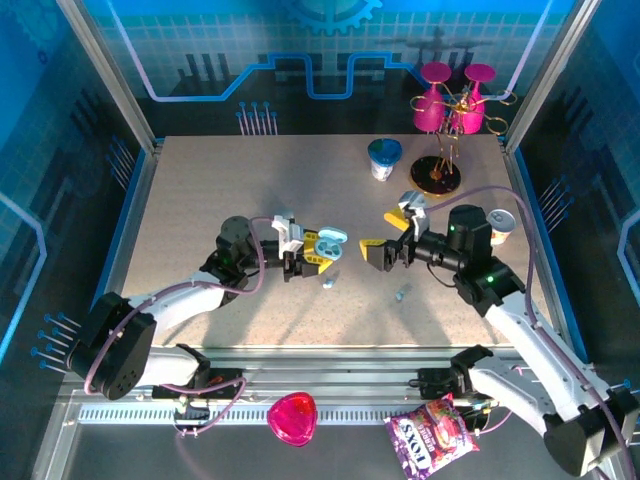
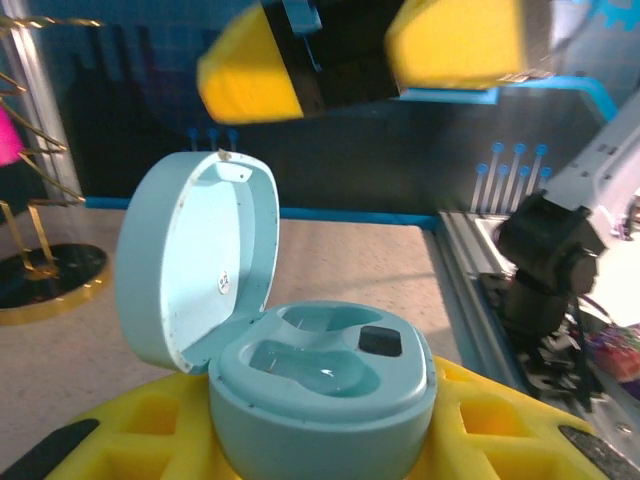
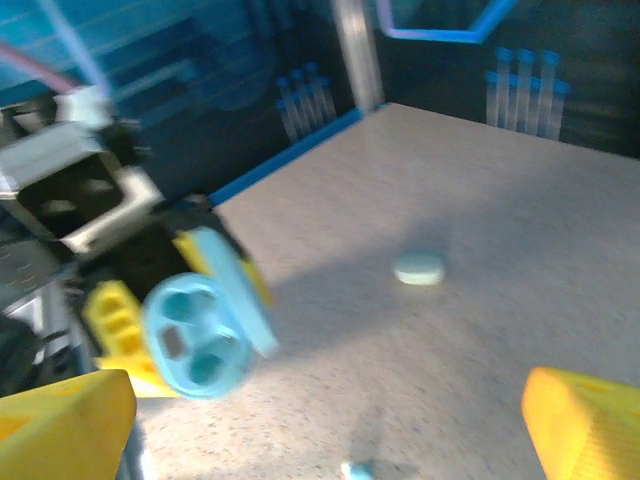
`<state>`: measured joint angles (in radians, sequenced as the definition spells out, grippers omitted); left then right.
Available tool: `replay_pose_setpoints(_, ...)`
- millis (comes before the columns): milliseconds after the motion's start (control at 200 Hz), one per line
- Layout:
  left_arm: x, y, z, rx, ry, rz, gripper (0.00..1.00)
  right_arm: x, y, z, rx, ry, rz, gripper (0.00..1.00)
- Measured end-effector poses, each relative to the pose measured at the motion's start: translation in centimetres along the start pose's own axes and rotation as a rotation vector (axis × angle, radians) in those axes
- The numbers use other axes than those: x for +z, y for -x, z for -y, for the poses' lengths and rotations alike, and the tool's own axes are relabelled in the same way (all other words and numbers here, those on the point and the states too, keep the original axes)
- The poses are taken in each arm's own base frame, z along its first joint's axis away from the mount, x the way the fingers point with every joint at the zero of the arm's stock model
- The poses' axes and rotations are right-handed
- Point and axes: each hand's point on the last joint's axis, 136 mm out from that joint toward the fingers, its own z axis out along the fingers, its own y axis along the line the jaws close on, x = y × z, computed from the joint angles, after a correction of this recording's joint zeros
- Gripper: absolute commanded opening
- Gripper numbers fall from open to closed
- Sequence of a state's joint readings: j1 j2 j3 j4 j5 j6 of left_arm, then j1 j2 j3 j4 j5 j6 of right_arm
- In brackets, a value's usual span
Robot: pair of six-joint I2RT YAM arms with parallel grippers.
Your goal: Insert the wireless bluetooth earbuds into the charging case
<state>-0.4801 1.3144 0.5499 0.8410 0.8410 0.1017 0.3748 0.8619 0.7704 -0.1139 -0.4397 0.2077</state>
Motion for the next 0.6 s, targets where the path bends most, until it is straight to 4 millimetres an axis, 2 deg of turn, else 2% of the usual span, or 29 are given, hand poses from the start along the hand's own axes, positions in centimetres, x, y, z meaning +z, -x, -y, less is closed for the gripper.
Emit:
replay_pose_setpoints(85, -0.2, 0.4, -0.5, 0.016, 0.045, 0.031, 0.3, -0.6, -1.5, 3.0, 0.108, -0.119, -0.004, 1.0)
replay_pose_setpoints(170, -0.3, 0.8, -0.9, 0.03, 0.073, 0.051, 0.3, -1.2, -3.4, 4.8, 0.195, -0.212, -0.036, 0.99)
replay_pose_setpoints(270, -0.4, 1.4, -1.3, 0.036, 0.103, 0.074, 0.3, -1.8, -6.2, 6.7, 0.292, -0.332, -0.124, 0.97)
replay_pose_setpoints(350, -0.5, 1.8, -1.6, 0.044, 0.119, 0.09, 0.3, -2.3, -9.4, 8.3, 0.377, -0.43, -0.233, 0.95)
replay_pose_setpoints(445, -0.6, 2.5, -1.8, 0.055, 0.135, 0.114, 0.3, -2.8, -12.8, 9.1, 0.462, -0.498, -0.343, 0.92)
replay_pose_setpoints(600, -0.7, 3.2, -1.9, 0.074, 0.143, 0.145, 0.3, -3.3, -16.8, 9.2, 0.549, -0.549, -0.437, 0.88)
